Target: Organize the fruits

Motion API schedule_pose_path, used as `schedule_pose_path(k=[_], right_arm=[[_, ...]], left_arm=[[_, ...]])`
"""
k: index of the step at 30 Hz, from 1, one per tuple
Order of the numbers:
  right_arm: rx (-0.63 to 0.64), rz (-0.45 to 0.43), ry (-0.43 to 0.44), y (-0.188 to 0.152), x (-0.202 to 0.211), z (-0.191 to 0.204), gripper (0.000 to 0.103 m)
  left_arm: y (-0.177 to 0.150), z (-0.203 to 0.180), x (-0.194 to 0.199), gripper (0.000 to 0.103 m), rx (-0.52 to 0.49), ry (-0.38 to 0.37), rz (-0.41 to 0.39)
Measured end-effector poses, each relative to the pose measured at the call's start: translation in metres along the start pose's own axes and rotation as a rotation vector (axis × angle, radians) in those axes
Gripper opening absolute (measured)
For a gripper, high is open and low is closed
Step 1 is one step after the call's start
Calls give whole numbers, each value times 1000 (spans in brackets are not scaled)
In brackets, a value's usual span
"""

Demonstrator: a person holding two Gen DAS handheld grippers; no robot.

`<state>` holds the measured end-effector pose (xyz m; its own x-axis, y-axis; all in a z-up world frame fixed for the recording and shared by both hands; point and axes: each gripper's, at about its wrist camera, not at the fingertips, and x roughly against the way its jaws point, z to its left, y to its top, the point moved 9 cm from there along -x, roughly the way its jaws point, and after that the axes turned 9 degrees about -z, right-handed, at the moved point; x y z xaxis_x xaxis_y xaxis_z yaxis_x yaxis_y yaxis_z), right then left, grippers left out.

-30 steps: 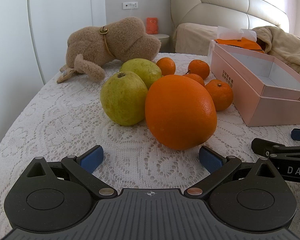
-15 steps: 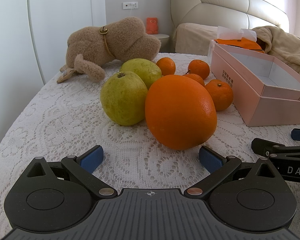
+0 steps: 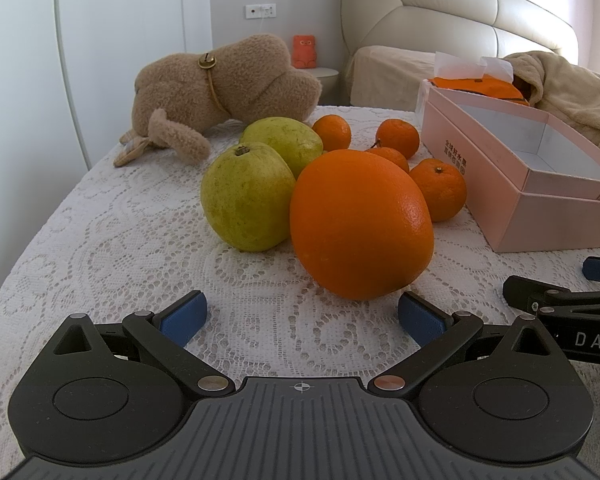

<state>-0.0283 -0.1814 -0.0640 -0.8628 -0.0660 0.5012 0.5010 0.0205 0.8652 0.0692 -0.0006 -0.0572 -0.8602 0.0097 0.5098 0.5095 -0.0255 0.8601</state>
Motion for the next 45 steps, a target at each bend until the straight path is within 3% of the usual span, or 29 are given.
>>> schedule_pose_path(k=[22, 27, 31, 45], right_arm=[[-10, -1, 6, -3, -2, -1, 98], [-28, 104, -20, -4, -2, 1, 98], [-39, 90, -55, -5, -2, 2, 99], [-51, 62, -57, -3, -3, 1, 99]], left_arm=[[0, -1, 1, 103, 3, -9, -3], [2, 1, 4, 103, 10, -42, -5], [2, 3, 1, 103, 13, -41, -2], [-1, 6, 6, 103, 20, -49, -4]])
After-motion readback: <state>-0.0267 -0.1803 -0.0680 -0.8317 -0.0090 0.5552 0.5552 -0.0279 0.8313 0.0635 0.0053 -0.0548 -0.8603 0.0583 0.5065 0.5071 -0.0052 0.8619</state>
